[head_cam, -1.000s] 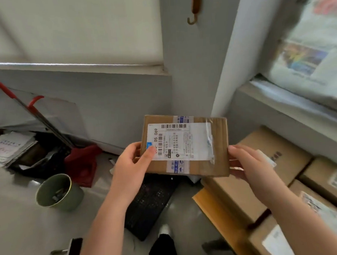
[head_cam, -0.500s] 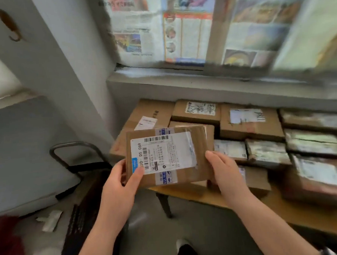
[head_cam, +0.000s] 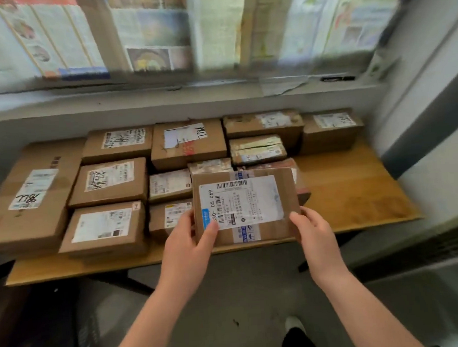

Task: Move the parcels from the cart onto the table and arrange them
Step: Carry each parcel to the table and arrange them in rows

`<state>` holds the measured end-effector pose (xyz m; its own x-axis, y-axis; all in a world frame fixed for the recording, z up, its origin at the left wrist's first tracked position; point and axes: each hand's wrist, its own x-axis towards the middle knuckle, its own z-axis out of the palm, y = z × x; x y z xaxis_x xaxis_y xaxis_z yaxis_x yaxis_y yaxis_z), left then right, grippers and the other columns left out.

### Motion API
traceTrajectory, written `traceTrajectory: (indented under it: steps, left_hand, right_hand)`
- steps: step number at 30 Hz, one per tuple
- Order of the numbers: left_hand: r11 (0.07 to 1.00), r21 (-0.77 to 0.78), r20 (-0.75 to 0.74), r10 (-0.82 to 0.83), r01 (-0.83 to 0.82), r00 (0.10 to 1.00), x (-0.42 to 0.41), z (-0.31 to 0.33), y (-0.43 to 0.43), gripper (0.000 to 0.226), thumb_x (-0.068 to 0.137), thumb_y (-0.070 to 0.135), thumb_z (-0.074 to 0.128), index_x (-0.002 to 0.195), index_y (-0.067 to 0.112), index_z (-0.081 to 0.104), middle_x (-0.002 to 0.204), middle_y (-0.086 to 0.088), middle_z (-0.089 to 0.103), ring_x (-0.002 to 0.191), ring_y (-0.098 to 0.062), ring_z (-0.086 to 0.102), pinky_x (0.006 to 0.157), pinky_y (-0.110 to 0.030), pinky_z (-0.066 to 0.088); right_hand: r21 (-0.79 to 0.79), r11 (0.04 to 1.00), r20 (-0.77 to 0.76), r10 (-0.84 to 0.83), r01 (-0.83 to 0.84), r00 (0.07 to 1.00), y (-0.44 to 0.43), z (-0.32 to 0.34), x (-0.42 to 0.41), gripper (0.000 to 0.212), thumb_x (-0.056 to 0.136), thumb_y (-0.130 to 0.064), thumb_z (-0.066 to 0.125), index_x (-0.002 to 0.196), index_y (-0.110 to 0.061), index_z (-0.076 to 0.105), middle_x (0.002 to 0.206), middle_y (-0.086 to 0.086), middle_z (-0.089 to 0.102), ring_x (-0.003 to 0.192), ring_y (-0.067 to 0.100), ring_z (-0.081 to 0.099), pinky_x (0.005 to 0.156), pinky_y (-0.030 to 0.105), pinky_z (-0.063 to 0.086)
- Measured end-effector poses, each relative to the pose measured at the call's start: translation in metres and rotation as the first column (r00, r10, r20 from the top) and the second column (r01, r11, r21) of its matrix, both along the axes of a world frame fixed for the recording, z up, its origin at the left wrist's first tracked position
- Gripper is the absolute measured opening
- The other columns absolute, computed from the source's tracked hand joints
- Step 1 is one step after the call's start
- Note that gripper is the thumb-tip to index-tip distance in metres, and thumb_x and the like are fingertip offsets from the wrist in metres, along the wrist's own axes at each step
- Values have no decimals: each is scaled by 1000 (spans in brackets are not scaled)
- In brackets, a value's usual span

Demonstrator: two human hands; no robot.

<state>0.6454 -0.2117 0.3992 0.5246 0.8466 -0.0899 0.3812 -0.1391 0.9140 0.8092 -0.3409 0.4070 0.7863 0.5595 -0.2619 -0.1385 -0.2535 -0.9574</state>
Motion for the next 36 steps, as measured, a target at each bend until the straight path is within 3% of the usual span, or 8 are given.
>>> traceTrajectory:
  steps: [3,8,15,21,27,29,33,36]
  left_hand:
    - [999,11,12,33,-33,999,59,-1,-17,27,88,41,57,113,40,47,95,30,58,89,23,52,59,1,42]
    - [997,-47,49,60,-57,997,160,5,-46,37,89,45,54,123,32,50,102,23,61,91,13,58,61,-5,47]
    - [999,-42,-33,9,-10,999,268,6,-48,25,96,42,44,117,34,56,104,16,59,98,-1,55,76,-21,49]
    - [976,-216,-112,-53,28,992,334,-11,-1,11,96,32,50,102,37,58,88,25,61,75,10,59,48,-5,41]
    - [984,-157,-270,-127,87,954,378,-40,43,22,94,32,52,111,23,63,105,8,66,92,-7,62,81,-34,55]
    - [986,-119,-345,-151,116,926,386,-54,51,17,95,34,50,103,27,63,100,9,66,84,-3,61,77,-33,55]
    - [983,-24,-530,-167,182,831,395,-75,57,39,96,36,47,128,15,56,112,2,65,89,-9,59,74,-28,51]
    - [976,38,-593,-151,214,791,396,-87,59,41,96,40,45,127,15,56,111,0,64,93,-14,59,80,-33,52]
  right_hand:
    - [29,997,21,73,-74,997,-16,-1,51,25,94,-28,49,118,-33,54,106,-19,62,91,-10,58,63,7,46]
    - [25,991,93,127,-130,988,-53,5,158,22,94,-31,51,111,-44,47,99,-31,57,84,-26,50,58,-3,40]
    - [-10,988,45,153,-153,987,-65,-2,272,27,92,-33,54,118,-38,52,104,-21,63,92,-8,60,62,9,49]
    - [-46,990,18,132,-131,991,-21,-33,334,37,92,-27,56,128,-26,49,108,-14,60,97,0,57,65,11,46]
    - [-212,960,26,193,-183,981,19,-71,382,48,91,-30,58,135,-19,41,116,-6,56,102,9,54,75,19,46]
    - [-262,937,5,239,-230,971,23,-84,393,49,91,-31,58,135,-18,41,115,-7,56,95,1,53,68,13,43]
    - [-285,922,-99,245,-263,964,27,-108,402,52,90,-31,60,137,-18,40,101,-22,52,88,-8,51,56,6,44]
    - [-304,912,-136,244,-275,960,31,-123,400,54,91,-29,60,138,-16,38,118,-9,56,88,-7,50,58,5,44]
